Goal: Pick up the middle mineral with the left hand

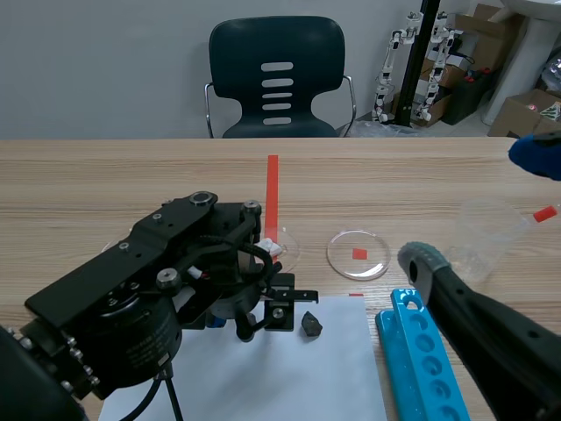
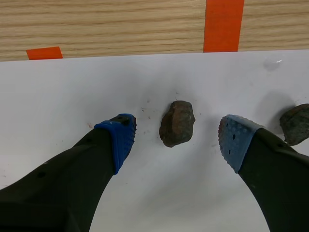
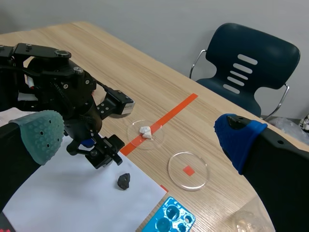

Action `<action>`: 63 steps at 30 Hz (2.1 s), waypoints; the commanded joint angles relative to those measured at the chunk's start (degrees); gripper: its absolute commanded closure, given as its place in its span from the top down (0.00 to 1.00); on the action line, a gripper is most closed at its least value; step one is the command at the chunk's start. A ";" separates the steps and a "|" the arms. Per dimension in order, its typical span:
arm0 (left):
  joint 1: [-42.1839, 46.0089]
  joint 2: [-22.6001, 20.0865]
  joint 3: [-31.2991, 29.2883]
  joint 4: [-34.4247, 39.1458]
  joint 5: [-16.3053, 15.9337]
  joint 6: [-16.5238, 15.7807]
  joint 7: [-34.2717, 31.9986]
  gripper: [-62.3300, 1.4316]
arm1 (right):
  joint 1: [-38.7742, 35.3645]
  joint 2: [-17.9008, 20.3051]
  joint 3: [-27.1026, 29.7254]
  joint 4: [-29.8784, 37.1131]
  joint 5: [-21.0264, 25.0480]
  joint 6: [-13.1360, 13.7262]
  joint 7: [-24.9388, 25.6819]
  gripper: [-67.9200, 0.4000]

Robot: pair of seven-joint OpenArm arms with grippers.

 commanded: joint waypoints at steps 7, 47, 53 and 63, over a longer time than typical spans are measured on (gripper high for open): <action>-0.66 0.42 0.07 -1.64 0.72 -0.07 0.44 0.49 | -0.11 0.24 0.39 0.68 0.81 0.00 0.55 1.00; -1.27 1.11 0.07 -1.64 0.90 -0.07 -1.49 0.29 | -0.11 0.24 0.39 0.68 0.81 0.00 0.57 1.00; -1.27 1.11 0.07 -1.64 0.92 -0.07 -0.39 0.27 | -0.11 0.24 0.39 0.68 0.81 0.00 0.57 1.00; -1.29 1.07 0.07 -1.62 0.94 -0.13 -0.22 0.18 | -0.11 0.24 0.39 0.68 0.81 0.00 0.57 1.00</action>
